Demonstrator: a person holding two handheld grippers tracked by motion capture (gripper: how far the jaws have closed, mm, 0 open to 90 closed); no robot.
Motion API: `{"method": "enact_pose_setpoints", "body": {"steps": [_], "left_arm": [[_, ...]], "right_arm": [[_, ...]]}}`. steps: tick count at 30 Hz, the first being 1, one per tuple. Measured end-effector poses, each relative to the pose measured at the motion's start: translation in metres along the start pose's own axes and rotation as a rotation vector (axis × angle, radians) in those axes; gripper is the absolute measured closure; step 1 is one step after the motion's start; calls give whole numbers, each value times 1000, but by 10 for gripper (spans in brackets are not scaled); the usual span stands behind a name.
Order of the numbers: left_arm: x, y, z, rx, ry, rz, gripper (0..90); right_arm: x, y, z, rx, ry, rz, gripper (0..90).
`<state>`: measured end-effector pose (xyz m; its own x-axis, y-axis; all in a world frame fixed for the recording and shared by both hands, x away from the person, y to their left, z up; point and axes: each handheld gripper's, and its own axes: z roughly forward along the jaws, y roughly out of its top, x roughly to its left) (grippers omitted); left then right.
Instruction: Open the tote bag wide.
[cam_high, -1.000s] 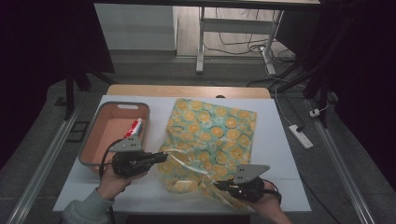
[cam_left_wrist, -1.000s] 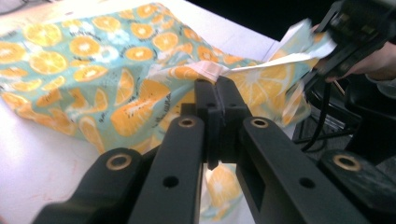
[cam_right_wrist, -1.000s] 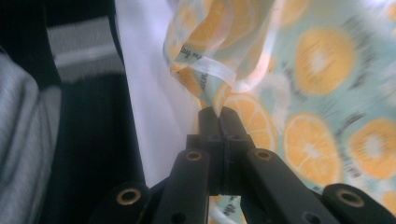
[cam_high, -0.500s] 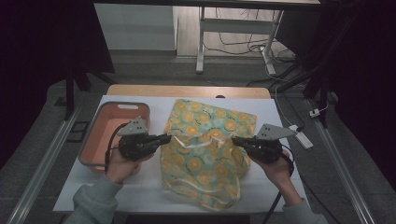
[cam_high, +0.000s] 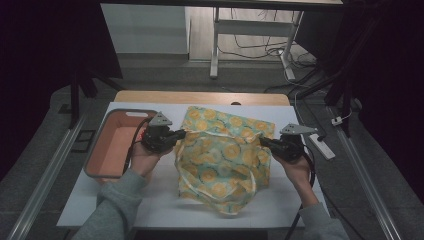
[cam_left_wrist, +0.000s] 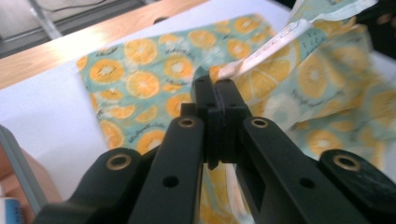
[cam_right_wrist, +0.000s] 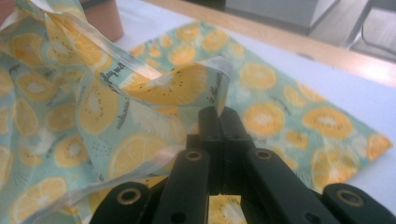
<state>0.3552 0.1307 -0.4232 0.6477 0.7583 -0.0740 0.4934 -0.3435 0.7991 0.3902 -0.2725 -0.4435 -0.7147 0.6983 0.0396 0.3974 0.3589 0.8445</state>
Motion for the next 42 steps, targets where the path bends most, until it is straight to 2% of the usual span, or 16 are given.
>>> {"method": "enact_pose_setpoints", "body": {"steps": [3,7,9,14,18,21,23,25,27,29,31,32,33,35,39,42], "left_arm": [[-1,0,15,54,38,23,891],[0,0,29,98,59,38,890],[2,1,36,114,58,30,887],[4,0,50,148,54,25,870],[3,0,53,158,38,28,819],[-3,1,46,142,40,49,681],[-10,2,35,103,50,73,587],[-17,3,22,78,47,98,510],[-24,2,10,72,41,119,451],[-32,-2,-1,64,39,142,438],[-39,-6,-7,67,9,155,411],[-42,-9,-9,69,-4,165,409],[-46,-11,-10,69,-22,173,409],[-55,-15,-10,72,-85,190,412],[-80,-18,-1,109,-194,247,428],[-99,-16,11,143,-240,303,428]], "right_arm": [[-4,-7,3,17,-14,9,899],[-5,-16,13,72,-34,-4,899],[-8,-21,21,106,-41,3,899],[-12,-26,27,136,-48,17,899],[-13,-30,30,164,-49,27,899],[-14,-33,32,176,-38,26,888],[-12,-32,32,173,-23,21,821],[-8,-28,29,165,-47,-4,673],[-3,-22,21,128,-70,-25,536],[4,-15,10,70,-67,-43,458],[12,-6,1,42,-34,-60,429],[23,2,-3,38,16,-95,411],[23,2,-3,38,16,-95,411],[36,6,0,46,63,-132,402],[60,6,23,114,184,-181,382],[74,3,46,191,222,-225,380]]}}
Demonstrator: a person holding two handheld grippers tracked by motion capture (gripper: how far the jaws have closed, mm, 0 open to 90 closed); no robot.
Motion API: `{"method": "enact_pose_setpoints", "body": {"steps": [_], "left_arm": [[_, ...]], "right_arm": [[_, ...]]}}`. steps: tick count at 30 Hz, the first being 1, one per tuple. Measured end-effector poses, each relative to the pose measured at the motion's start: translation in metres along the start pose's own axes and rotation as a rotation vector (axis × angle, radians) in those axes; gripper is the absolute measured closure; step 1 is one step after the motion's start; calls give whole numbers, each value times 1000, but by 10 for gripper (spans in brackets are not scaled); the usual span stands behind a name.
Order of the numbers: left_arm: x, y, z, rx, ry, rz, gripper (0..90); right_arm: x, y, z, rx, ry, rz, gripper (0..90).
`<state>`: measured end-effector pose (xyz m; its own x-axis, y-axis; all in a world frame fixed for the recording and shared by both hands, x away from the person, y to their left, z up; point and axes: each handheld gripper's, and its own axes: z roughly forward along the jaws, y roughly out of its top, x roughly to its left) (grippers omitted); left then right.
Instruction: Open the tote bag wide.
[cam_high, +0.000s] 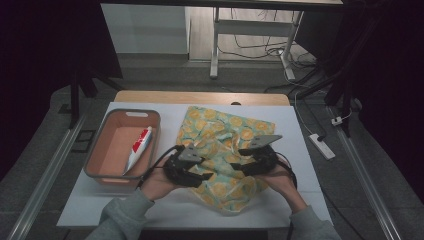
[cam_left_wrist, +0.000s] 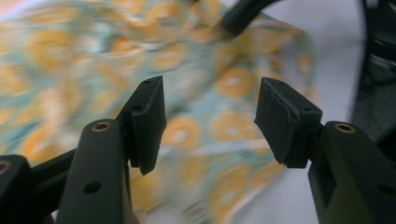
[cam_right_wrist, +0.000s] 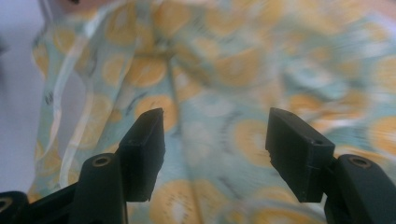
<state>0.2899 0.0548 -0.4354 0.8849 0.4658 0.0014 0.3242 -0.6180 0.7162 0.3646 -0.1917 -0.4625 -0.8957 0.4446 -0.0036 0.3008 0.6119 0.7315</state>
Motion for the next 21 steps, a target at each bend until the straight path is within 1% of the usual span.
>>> {"method": "enact_pose_setpoints", "body": {"steps": [2,4,6,9,11,13,14,16,17,18,19,20,21], "left_arm": [[-6,5,12,16,-12,18,431],[-9,9,25,41,-40,25,441],[-13,10,40,80,-60,39,449],[-18,11,59,128,-87,48,454],[-22,11,69,147,-105,53,469],[-25,10,78,177,-102,64,473],[-26,10,83,187,-105,58,479],[-26,8,89,202,-114,52,502],[-26,8,92,207,-120,52,508],[-26,7,94,211,-128,55,534],[-26,6,95,215,-129,55,581],[-26,5,97,217,-130,53,604],[-26,4,98,217,-140,48,647]], "right_arm": [[2,0,15,55,9,-19,379],[2,-2,27,104,9,-17,393],[-1,-7,34,145,-3,-8,429],[-8,-14,41,187,-1,21,489],[-12,-17,43,201,-3,41,542],[-16,-20,45,208,6,59,591],[-16,-21,46,214,8,66,615],[-16,-21,47,230,14,60,663],[-16,-22,48,232,6,49,690],[-15,-21,48,231,6,47,719],[-15,-21,48,233,11,46,747],[-14,-21,48,235,10,42,780],[-14,-21,48,235,10,41,811]]}}
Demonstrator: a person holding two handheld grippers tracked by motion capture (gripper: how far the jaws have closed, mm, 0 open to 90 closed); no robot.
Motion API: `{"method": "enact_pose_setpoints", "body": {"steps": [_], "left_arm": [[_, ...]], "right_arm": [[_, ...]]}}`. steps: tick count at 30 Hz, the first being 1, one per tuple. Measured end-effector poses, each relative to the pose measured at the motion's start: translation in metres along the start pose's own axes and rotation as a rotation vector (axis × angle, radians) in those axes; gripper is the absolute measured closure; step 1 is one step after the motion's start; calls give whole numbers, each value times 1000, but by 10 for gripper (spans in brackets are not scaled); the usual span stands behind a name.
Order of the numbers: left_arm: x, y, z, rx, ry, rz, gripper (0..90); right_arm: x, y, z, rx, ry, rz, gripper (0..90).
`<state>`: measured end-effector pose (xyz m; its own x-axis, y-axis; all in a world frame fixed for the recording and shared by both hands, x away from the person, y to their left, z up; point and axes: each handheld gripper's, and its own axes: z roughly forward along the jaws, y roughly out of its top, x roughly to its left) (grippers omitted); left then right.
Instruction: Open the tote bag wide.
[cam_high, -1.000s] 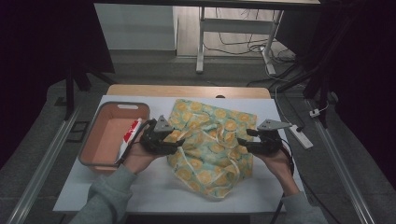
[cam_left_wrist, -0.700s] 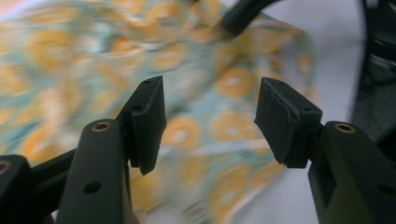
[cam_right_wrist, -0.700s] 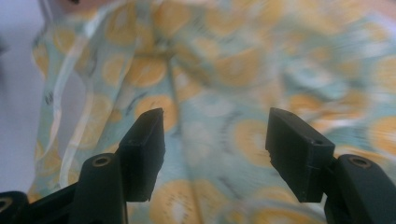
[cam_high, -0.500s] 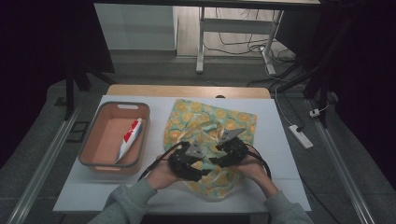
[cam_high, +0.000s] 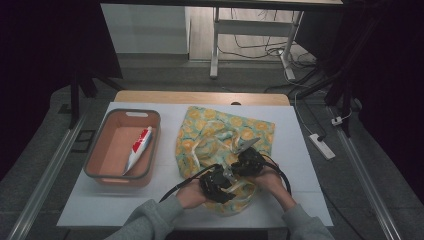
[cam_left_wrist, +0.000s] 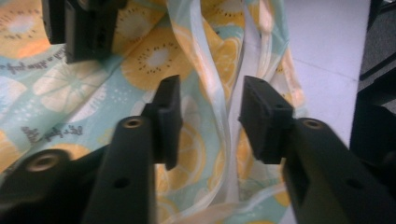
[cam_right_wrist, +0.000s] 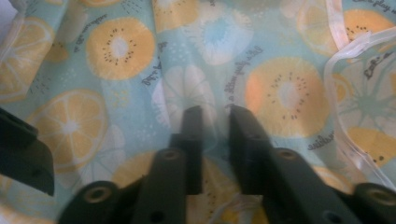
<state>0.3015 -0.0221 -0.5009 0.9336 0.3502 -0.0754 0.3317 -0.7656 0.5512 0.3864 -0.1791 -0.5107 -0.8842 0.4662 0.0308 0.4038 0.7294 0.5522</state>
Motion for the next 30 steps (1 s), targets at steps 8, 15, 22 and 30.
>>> {"method": "enact_pose_setpoints", "body": {"steps": [8,15,22,30], "left_arm": [[-7,-14,-6,5,-61,55,882],[-12,-34,-35,-63,-103,82,888],[-22,-53,-57,-90,-117,93,887],[-22,-63,-56,-75,-121,79,885]], "right_arm": [[-4,0,-9,-33,-23,-4,900],[-16,4,-28,-95,-81,24,900],[-38,8,-38,-139,-162,85,900],[-49,1,-24,-90,-196,115,900]]}}
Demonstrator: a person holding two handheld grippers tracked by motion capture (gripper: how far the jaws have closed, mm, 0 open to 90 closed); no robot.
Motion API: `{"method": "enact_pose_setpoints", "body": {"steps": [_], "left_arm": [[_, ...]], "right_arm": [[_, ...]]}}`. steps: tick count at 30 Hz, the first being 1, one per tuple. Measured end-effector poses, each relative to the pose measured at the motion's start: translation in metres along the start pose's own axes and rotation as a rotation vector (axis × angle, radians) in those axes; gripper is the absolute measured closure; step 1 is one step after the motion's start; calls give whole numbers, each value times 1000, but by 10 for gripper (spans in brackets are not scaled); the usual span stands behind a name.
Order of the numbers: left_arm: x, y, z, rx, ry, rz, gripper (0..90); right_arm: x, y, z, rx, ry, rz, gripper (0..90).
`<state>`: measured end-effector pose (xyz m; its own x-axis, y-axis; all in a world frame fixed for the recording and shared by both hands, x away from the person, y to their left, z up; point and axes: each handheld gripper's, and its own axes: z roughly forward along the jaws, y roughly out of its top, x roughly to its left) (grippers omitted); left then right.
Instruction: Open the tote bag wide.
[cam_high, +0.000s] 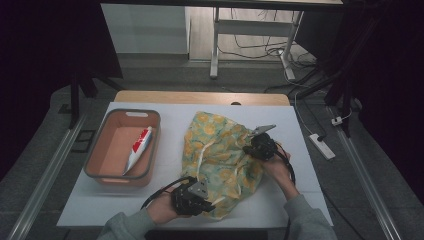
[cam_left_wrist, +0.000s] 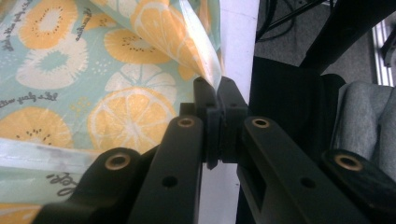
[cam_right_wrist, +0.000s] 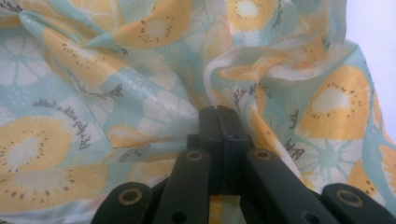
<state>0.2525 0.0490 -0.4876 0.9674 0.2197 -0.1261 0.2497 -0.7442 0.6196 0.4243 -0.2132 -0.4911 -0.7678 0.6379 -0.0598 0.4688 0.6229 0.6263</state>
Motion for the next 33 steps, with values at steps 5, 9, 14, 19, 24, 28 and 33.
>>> {"method": "enact_pose_setpoints", "body": {"steps": [5,9,14,19,24,28,33], "left_arm": [[1,0,1,-21,16,-8,796],[4,2,-11,-75,49,-31,655],[8,1,-31,-141,102,-65,549],[12,-1,-52,-183,230,-128,358],[21,-6,-81,-239,292,-174,324],[30,-13,-98,-264,320,-217,313],[39,-21,-112,-280,344,-250,304]], "right_arm": [[-1,-2,1,-2,-4,18,900],[1,-2,1,-9,17,25,900],[7,0,-3,-28,30,3,900],[9,0,-14,-117,84,31,686],[22,5,-30,-180,101,11,498],[31,5,-40,-199,121,0,450],[38,-3,-53,-206,129,-9,431]]}}
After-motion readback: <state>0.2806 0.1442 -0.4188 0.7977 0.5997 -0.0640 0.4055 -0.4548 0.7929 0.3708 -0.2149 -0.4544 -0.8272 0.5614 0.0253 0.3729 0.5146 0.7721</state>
